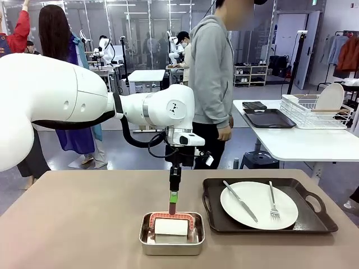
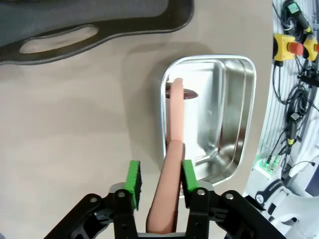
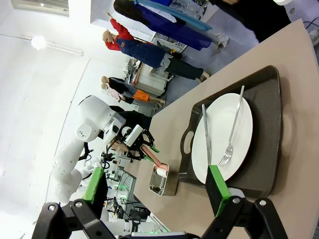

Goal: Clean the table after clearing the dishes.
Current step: Place the Lint Roller back on top of the Airtight Container.

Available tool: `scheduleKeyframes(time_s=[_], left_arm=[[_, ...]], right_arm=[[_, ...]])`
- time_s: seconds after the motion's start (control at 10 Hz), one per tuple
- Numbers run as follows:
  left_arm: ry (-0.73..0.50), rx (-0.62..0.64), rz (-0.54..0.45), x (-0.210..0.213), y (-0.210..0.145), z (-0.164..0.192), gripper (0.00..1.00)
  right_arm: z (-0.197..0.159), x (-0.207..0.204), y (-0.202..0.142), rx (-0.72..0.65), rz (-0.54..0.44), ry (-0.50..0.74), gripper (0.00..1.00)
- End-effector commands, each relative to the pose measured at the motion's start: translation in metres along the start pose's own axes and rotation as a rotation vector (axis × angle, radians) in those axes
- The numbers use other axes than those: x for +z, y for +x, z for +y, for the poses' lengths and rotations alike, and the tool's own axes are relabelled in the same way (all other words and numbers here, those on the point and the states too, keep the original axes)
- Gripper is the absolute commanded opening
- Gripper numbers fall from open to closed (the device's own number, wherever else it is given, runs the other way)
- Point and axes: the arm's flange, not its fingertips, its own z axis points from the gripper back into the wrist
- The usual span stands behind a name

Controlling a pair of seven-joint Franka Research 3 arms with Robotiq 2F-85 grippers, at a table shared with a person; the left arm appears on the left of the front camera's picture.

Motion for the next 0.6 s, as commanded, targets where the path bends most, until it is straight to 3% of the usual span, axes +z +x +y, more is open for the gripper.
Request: scheduleKeyframes(time_s=[0.0, 0.5], left_arm=[[0.035, -0.021, -0.021, 0.004, -0.006, 0.001, 1.00], [0.039, -0.011, -0.027, 0.021, -0.019, -0.007, 1.00]], right_arm=[[0.004, 0.000, 0.000, -0.001, -0.004, 0.002, 1.00], [0.004, 0.000, 0.000, -0.001, -0.004, 0.002, 1.00]])
